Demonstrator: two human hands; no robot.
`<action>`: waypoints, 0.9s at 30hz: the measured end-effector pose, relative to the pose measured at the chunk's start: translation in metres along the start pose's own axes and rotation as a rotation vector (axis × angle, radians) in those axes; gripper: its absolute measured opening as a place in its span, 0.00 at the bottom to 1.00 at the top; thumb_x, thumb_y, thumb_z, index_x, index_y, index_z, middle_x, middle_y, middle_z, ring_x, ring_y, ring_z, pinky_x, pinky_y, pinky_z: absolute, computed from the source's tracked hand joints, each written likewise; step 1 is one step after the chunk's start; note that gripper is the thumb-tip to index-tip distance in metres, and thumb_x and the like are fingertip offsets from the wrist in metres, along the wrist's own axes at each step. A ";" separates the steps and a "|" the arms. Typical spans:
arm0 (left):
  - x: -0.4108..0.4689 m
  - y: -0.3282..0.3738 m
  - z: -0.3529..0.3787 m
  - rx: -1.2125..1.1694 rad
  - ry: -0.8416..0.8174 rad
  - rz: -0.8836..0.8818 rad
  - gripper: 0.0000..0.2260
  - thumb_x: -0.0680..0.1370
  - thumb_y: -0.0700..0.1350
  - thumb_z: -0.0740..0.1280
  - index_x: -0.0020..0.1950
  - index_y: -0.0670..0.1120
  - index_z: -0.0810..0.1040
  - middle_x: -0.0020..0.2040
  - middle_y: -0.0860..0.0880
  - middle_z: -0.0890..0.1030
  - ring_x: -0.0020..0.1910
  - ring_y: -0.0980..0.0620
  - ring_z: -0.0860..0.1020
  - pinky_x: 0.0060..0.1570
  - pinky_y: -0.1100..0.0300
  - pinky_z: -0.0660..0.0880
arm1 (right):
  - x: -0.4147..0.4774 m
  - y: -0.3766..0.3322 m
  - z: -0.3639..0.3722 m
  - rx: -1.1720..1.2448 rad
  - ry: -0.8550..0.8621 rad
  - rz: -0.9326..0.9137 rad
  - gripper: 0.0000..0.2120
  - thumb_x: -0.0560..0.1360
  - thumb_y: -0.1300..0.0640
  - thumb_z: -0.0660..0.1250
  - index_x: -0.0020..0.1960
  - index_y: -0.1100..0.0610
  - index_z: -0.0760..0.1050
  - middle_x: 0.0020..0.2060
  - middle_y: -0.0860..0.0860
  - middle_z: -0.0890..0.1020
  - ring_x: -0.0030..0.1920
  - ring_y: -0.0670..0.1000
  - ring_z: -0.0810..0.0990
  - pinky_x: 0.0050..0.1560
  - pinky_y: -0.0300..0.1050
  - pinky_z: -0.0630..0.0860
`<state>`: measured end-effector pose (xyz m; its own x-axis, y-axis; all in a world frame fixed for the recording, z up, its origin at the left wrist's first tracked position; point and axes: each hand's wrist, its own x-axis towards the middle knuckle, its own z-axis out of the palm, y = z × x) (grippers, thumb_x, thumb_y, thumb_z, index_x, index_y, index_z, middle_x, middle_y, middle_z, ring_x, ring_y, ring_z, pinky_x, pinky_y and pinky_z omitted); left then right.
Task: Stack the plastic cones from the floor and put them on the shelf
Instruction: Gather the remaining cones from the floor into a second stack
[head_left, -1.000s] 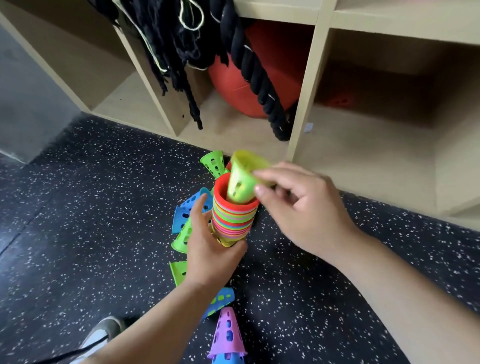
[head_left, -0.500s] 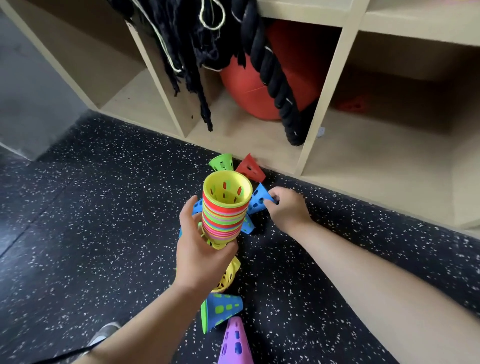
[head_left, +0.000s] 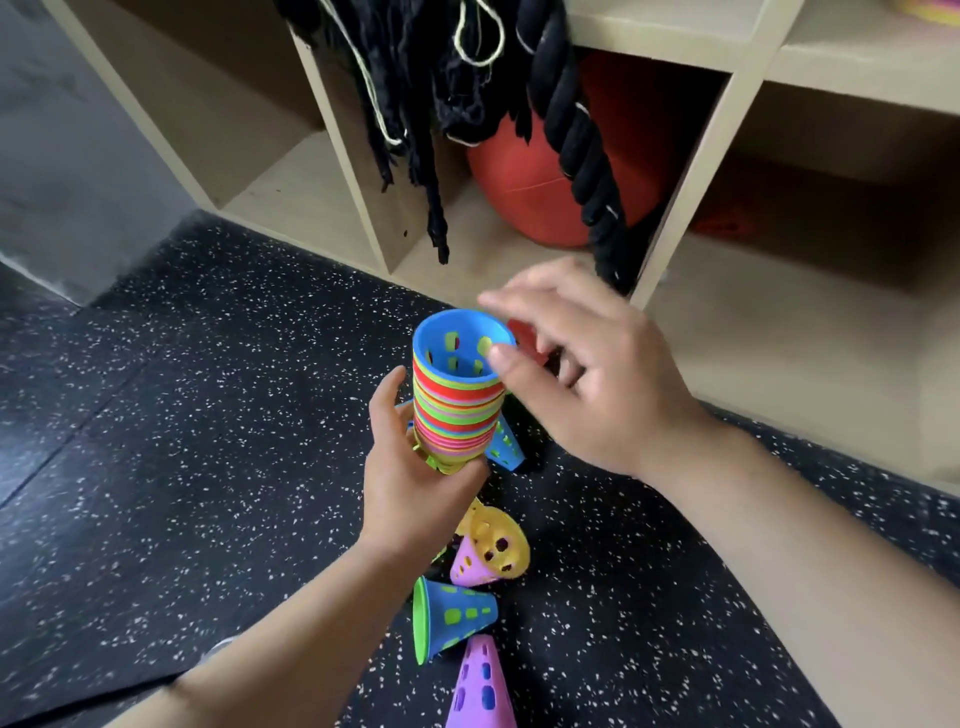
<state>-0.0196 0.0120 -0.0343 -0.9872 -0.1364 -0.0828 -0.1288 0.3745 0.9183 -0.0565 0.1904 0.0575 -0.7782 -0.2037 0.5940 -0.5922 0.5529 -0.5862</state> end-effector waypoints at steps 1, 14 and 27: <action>0.001 0.001 -0.002 -0.006 -0.001 0.002 0.45 0.66 0.39 0.78 0.76 0.59 0.58 0.63 0.60 0.78 0.56 0.62 0.81 0.62 0.47 0.78 | 0.000 0.006 0.001 0.052 0.065 0.062 0.11 0.78 0.57 0.66 0.58 0.60 0.81 0.52 0.53 0.80 0.38 0.42 0.76 0.39 0.30 0.68; 0.000 -0.017 -0.026 -0.016 0.067 -0.054 0.45 0.63 0.45 0.77 0.73 0.66 0.58 0.63 0.60 0.78 0.55 0.53 0.83 0.47 0.35 0.81 | -0.050 0.104 0.100 -0.184 -0.704 0.492 0.16 0.79 0.58 0.63 0.65 0.49 0.76 0.63 0.45 0.75 0.58 0.51 0.77 0.59 0.47 0.73; 0.002 -0.014 -0.015 0.020 0.031 -0.031 0.45 0.66 0.39 0.79 0.75 0.61 0.59 0.62 0.60 0.78 0.54 0.61 0.82 0.60 0.47 0.79 | 0.003 -0.001 -0.015 0.070 0.323 0.196 0.06 0.80 0.62 0.66 0.55 0.61 0.79 0.46 0.51 0.78 0.39 0.40 0.77 0.40 0.33 0.71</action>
<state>-0.0181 -0.0078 -0.0416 -0.9793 -0.1763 -0.0993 -0.1618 0.3878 0.9074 -0.0553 0.2010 0.0686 -0.7785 0.1718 0.6037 -0.4605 0.4972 -0.7353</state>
